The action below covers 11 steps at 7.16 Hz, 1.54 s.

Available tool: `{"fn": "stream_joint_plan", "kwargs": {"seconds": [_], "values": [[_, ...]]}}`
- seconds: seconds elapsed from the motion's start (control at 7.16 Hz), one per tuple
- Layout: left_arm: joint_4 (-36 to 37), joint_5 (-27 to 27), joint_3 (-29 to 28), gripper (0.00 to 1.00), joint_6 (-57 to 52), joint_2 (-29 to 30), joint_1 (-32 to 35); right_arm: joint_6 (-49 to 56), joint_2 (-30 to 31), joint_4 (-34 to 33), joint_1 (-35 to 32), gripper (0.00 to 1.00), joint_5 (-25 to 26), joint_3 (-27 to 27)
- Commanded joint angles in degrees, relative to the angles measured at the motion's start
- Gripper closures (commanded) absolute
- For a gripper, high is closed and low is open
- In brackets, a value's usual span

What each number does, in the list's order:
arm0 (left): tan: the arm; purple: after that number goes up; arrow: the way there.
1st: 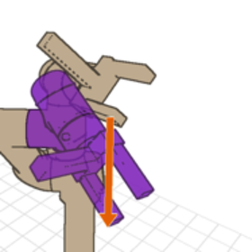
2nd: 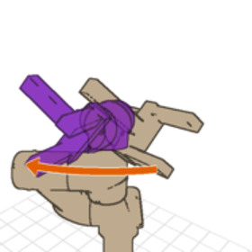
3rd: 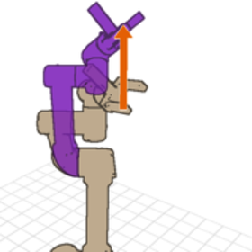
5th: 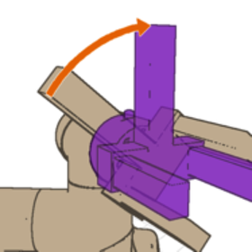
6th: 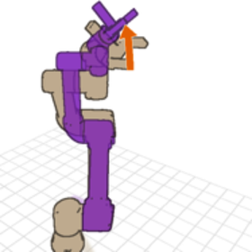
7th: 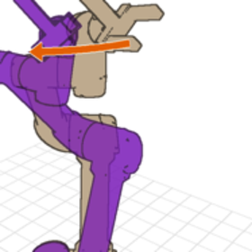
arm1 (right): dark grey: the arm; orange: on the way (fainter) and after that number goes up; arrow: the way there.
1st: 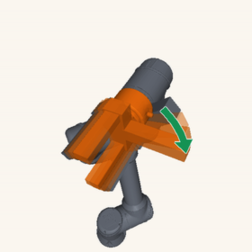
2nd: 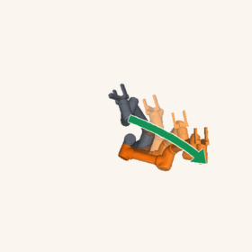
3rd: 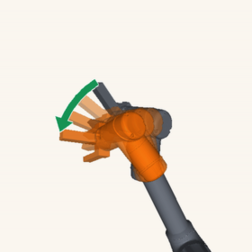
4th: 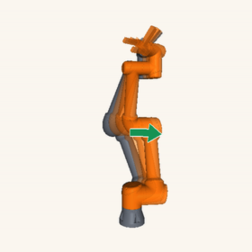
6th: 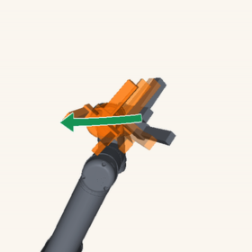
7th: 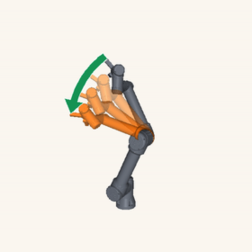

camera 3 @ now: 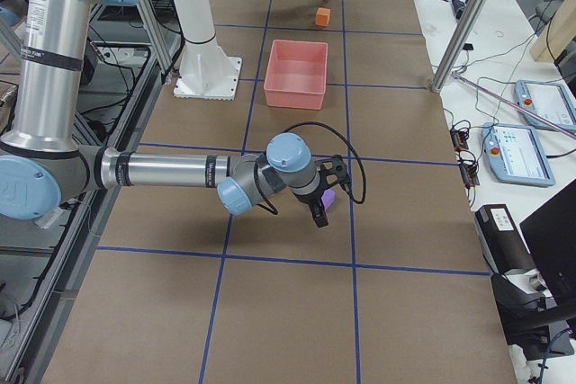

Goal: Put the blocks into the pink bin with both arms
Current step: 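Grasp the pink cube with the left gripper and lift it, then carry the pink cube into the pink bin and release it with the left gripper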

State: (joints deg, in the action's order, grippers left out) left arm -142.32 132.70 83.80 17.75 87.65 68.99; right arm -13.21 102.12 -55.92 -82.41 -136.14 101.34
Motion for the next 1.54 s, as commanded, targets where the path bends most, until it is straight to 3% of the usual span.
{"fn": "stream_joint_plan", "kwargs": {"seconds": [0.0,0.14,0.42,0.7,1.12,1.26,1.4], "values": [[18.0,0.6,17.9,0.58,8.1,1.0,-0.1,-4.2,-0.4,-0.1,0.3,0.01,-0.2,0.3],[20.1,0.1,21.7,0.58,13.8,3.0,-2.2,-7.9,-0.5,0.0,1.7,0.01,-0.1,1.0],[20.2,-0.7,23.3,0.57,26.9,10.6,-9.0,-15.4,-4.0,0.0,4.2,0.01,0.4,1.5],[22.4,-6.3,23.3,0.57,37.8,19.3,-17.7,-15.5,-5.4,-0.2,4.8,0.01,1.0,0.9],[38.4,-18.6,23.5,0.56,46.5,36.2,-32.3,-15.4,-7.5,-0.1,7.3,0.0,2.7,-0.7],[42.2,-22.8,23.3,0.51,48.6,40.3,-36.7,-14.7,-7.9,0.1,7.6,0.01,2.6,-0.7],[42.7,-26.8,23.3,0.01,49.6,40.8,-40.3,-14.3,-7.9,0.2,7.6,0.0,2.3,-0.7]]}}
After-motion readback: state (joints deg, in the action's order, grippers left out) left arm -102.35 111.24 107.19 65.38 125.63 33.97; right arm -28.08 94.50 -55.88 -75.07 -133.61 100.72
